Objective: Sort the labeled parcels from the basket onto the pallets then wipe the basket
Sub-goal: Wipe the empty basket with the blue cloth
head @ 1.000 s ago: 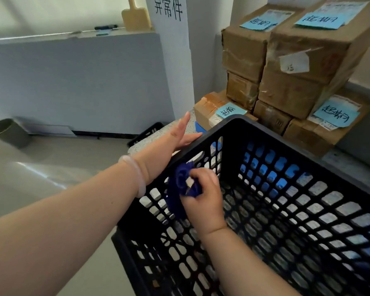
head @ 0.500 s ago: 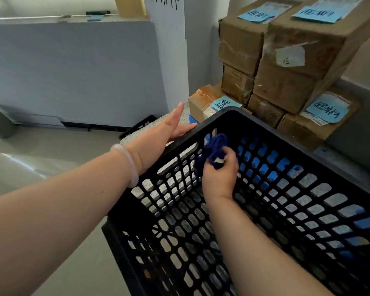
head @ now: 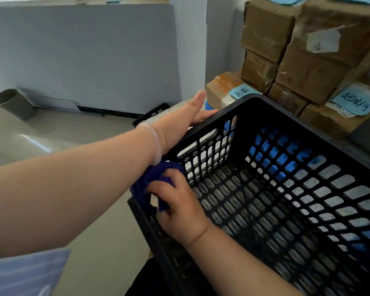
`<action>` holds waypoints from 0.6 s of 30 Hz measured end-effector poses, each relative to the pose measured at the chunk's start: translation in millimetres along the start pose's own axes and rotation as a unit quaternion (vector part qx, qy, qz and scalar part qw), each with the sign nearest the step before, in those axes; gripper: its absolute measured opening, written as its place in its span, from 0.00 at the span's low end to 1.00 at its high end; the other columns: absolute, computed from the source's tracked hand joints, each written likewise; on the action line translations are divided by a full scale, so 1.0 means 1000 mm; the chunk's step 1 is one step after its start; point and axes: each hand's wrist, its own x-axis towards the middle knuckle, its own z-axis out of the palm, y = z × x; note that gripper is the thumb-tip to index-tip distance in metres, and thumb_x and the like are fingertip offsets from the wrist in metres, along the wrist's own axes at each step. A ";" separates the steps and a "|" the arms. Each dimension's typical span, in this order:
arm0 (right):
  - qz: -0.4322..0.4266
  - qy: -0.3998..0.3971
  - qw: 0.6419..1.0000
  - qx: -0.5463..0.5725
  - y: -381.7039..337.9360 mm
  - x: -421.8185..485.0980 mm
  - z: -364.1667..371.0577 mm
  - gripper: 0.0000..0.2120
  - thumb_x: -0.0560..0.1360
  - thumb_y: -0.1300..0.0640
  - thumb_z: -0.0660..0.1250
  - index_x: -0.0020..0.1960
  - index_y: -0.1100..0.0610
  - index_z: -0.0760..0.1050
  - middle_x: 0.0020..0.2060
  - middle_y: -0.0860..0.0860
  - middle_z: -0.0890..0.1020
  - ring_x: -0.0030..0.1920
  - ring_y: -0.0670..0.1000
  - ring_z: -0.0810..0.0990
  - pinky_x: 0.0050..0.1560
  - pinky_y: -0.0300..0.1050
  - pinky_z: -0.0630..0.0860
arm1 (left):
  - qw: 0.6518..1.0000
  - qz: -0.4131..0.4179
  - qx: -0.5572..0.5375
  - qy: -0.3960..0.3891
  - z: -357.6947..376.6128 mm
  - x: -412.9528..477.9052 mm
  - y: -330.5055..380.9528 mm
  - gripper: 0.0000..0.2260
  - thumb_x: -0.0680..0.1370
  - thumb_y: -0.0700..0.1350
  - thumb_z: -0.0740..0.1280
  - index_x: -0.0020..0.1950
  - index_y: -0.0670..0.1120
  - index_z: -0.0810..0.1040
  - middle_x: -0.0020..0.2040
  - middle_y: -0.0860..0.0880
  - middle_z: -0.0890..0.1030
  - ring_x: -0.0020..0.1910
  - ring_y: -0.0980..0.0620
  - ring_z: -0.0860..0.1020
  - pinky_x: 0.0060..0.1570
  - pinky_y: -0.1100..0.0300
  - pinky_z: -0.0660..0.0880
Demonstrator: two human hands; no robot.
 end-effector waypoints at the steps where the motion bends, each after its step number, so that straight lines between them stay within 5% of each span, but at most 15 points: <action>1: -0.005 -0.029 0.999 -0.029 0.012 -0.007 -0.001 0.19 0.68 0.63 0.62 0.57 0.50 0.73 0.56 0.58 0.73 0.53 0.60 0.76 0.51 0.50 0.77 | 1.000 -0.001 -0.004 0.000 0.001 0.000 0.000 0.25 0.84 0.59 0.43 0.70 0.56 0.73 0.73 0.57 0.68 0.61 0.65 0.68 0.50 0.77 0.61; 4: 0.019 -0.106 0.989 -0.099 0.042 -0.029 0.002 0.15 0.70 0.56 0.59 0.56 0.50 0.74 0.54 0.56 0.74 0.50 0.60 0.76 0.46 0.50 0.77 | 1.000 -0.003 0.007 0.004 0.001 0.000 0.000 0.25 0.83 0.59 0.43 0.71 0.55 0.72 0.75 0.56 0.66 0.70 0.60 0.63 0.54 0.73 0.60; 7: 0.043 -0.139 0.980 -0.136 0.052 -0.040 0.007 0.14 0.71 0.53 0.58 0.55 0.49 0.75 0.53 0.54 0.75 0.49 0.58 0.75 0.45 0.43 0.71 | 1.000 0.011 0.009 0.005 0.001 -0.001 0.001 0.24 0.84 0.58 0.43 0.69 0.58 0.73 0.73 0.56 0.68 0.64 0.63 0.66 0.46 0.79 0.60; 11: 0.094 -0.129 0.983 -0.087 0.048 -0.038 0.004 0.17 0.68 0.63 0.65 0.54 0.46 0.73 0.54 0.52 0.75 0.51 0.57 0.76 0.47 0.41 0.69 | 1.000 0.002 0.010 -0.018 -0.001 0.000 0.000 0.19 0.81 0.65 0.40 0.47 0.76 0.71 0.69 0.64 0.70 0.61 0.70 0.65 0.69 0.66 0.47; 13: 0.169 -0.063 0.984 -0.002 0.041 -0.038 -0.007 0.22 0.69 0.69 0.68 0.52 0.44 0.73 0.54 0.50 0.74 0.54 0.48 0.76 0.51 0.39 0.73 | 1.000 0.005 0.017 -0.016 -0.001 0.001 -0.001 0.21 0.79 0.67 0.40 0.41 0.76 0.72 0.59 0.73 0.71 0.53 0.77 0.64 0.63 0.66 0.49; 15: 0.264 0.073 0.958 0.086 0.032 -0.031 -0.025 0.21 0.72 0.69 0.69 0.49 0.43 0.74 0.54 0.49 0.75 0.52 0.39 0.76 0.51 0.32 0.73 | 1.000 0.006 0.024 -0.014 -0.001 0.001 -0.002 0.21 0.80 0.67 0.40 0.42 0.76 0.72 0.56 0.75 0.69 0.55 0.74 0.64 0.63 0.65 0.48; 18: 0.398 0.289 0.845 0.212 0.032 -0.006 -0.061 0.17 0.77 0.62 0.68 0.53 0.39 0.72 0.56 0.51 0.77 0.52 0.47 0.79 0.45 0.35 0.77 | 1.000 0.006 0.007 -0.018 0.000 0.002 -0.002 0.24 0.80 0.67 0.40 0.36 0.77 0.72 0.68 0.64 0.72 0.59 0.70 0.65 0.65 0.65 0.49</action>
